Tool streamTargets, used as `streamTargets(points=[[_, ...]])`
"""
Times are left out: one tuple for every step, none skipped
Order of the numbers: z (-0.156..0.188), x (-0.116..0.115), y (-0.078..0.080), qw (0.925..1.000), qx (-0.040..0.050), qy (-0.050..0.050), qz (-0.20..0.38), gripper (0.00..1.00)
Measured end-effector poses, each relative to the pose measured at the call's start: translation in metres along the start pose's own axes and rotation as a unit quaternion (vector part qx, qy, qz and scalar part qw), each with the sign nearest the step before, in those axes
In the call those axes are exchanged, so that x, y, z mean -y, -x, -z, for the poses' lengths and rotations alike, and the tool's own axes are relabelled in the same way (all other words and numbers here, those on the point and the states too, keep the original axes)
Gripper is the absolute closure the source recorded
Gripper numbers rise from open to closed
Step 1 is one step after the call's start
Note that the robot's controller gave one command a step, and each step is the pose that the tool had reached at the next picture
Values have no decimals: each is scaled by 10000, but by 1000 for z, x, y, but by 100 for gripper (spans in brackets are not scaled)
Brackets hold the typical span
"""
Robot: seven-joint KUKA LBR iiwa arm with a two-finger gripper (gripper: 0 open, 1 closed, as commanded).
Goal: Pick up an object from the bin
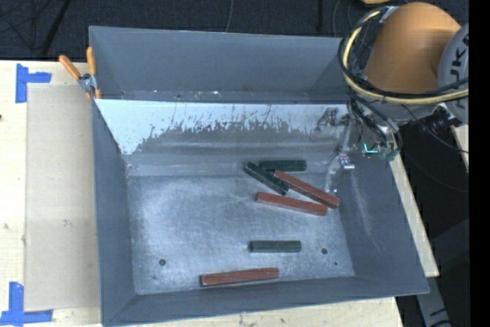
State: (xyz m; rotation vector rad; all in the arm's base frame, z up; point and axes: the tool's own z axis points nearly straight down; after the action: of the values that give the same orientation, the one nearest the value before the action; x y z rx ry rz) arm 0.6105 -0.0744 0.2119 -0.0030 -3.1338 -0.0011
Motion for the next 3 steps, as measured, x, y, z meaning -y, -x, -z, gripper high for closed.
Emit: streamTargets(points=[[5, 0, 1, 10000, 40, -5, 11, 0], [-72, -11, -37, 9998, 48, -6, 178, 0], [-81, -23, -63, 9953, 1, 1, 965, 0]])
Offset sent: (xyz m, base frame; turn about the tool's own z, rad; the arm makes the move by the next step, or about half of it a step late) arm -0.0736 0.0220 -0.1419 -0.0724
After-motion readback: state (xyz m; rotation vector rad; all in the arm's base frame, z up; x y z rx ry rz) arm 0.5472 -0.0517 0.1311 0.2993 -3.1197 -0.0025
